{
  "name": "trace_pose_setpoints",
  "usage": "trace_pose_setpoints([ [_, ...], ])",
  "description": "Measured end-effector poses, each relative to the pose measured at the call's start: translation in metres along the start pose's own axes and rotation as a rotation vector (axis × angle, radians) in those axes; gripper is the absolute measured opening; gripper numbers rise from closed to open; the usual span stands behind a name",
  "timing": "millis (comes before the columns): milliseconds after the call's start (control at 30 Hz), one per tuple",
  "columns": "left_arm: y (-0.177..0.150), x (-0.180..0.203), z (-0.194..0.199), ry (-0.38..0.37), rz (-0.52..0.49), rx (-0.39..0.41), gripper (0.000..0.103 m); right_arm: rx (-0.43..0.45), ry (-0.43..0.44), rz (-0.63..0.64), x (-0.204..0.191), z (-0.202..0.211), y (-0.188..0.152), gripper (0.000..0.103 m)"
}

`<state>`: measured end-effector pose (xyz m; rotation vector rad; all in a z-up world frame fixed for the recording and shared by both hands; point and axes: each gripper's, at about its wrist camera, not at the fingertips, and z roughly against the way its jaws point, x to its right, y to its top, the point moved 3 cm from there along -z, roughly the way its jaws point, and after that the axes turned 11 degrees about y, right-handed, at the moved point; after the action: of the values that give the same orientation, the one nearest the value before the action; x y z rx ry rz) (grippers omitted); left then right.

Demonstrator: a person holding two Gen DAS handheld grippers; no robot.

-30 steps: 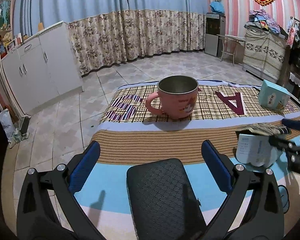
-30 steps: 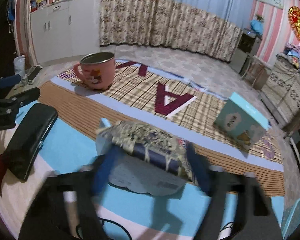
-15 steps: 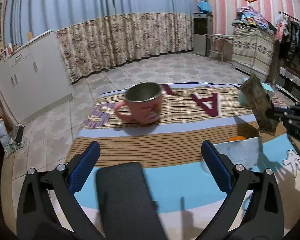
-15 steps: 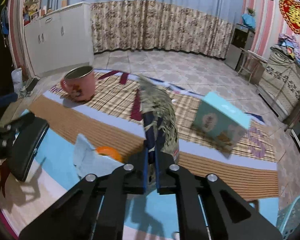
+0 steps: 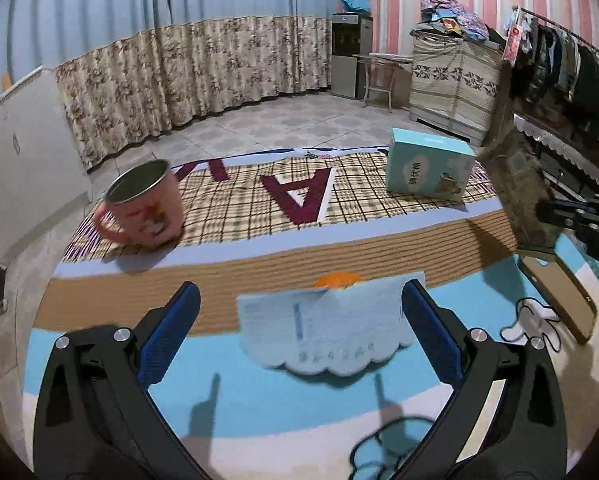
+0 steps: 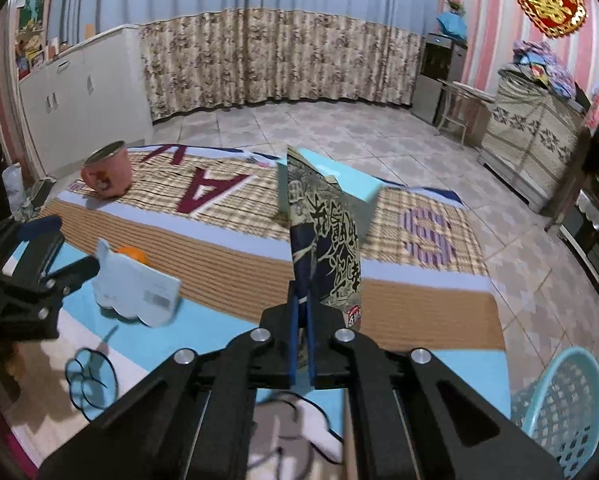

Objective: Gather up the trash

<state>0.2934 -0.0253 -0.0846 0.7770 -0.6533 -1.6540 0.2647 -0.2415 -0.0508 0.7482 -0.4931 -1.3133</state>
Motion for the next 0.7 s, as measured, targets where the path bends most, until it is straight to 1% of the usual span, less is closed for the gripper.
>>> trace_pose_setpoints([
  [100,0.002,0.001,-0.016,-0.085,0.02,-0.045,0.097,0.003,-0.004,-0.007,0.009,0.005,-0.005,0.004],
  [167,0.001,0.001,-0.022,-0.122,0.015,-0.073,0.097,0.009,-0.008,-0.014,0.014,0.007,-0.007,0.004],
  [267,-0.006,0.009,-0.023,-0.172,-0.022,-0.119,0.097,0.018,-0.004,-0.03,0.018,0.011,-0.008,0.004],
  [333,-0.017,0.015,-0.021,-0.199,-0.057,-0.143,0.097,0.02,0.003,-0.035,0.02,0.012,-0.01,0.004],
  [433,-0.033,0.026,-0.012,-0.254,-0.111,-0.166,0.097,0.027,0.014,-0.043,0.019,0.014,-0.015,0.004],
  [500,-0.042,0.034,-0.003,-0.285,-0.147,-0.163,0.097,0.03,0.019,-0.049,0.02,0.015,-0.02,0.004],
  [533,-0.044,0.036,0.0,-0.265,-0.164,-0.15,0.097,0.03,0.02,-0.051,0.02,0.016,-0.023,0.004],
  [567,-0.045,0.037,0.003,-0.22,-0.177,-0.132,0.097,0.03,0.02,-0.054,0.021,0.017,-0.025,0.004],
  [600,-0.045,0.035,0.003,-0.15,-0.182,-0.118,0.097,0.029,0.019,-0.057,0.022,0.017,-0.026,0.004],
  [700,-0.041,0.023,-0.001,-0.061,-0.154,-0.112,0.097,0.034,0.02,-0.081,0.029,0.02,-0.032,0.004],
])
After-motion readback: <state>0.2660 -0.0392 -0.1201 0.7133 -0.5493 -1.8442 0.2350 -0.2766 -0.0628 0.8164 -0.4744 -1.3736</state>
